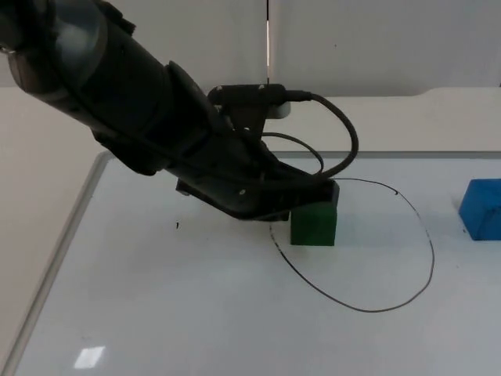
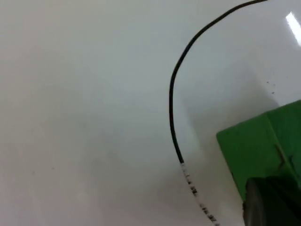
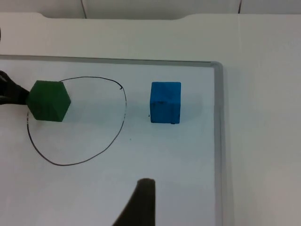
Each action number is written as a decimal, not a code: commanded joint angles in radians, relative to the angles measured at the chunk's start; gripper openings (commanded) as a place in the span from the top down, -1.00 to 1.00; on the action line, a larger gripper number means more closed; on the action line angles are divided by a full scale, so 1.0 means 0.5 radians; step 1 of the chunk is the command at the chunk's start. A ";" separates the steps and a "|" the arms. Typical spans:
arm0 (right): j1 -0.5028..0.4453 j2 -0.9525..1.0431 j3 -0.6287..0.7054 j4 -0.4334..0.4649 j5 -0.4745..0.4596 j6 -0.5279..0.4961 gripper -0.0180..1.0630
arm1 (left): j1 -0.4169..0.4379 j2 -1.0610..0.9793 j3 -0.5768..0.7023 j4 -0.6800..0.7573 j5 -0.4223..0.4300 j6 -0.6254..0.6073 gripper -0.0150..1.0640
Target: Push the two cubes into the marked area.
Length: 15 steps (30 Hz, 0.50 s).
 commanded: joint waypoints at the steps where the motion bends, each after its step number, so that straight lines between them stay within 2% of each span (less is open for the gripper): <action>1: -0.012 -0.006 0.004 -0.009 -0.010 -0.001 -0.59 | -0.010 -0.007 -0.009 -0.015 -0.001 -0.008 0.98; 6: -0.012 -0.006 0.004 -0.009 -0.010 -0.001 -0.59 | -0.010 -0.007 -0.009 -0.011 0.004 -0.008 0.98; 11: -0.012 -0.006 0.004 -0.009 -0.010 -0.001 -0.59 | -0.005 -0.007 -0.009 0.114 0.008 0.000 0.98; 15: -0.012 -0.006 0.004 -0.009 -0.010 -0.001 -0.59 | 0.060 -0.040 -0.009 0.220 0.095 0.000 0.98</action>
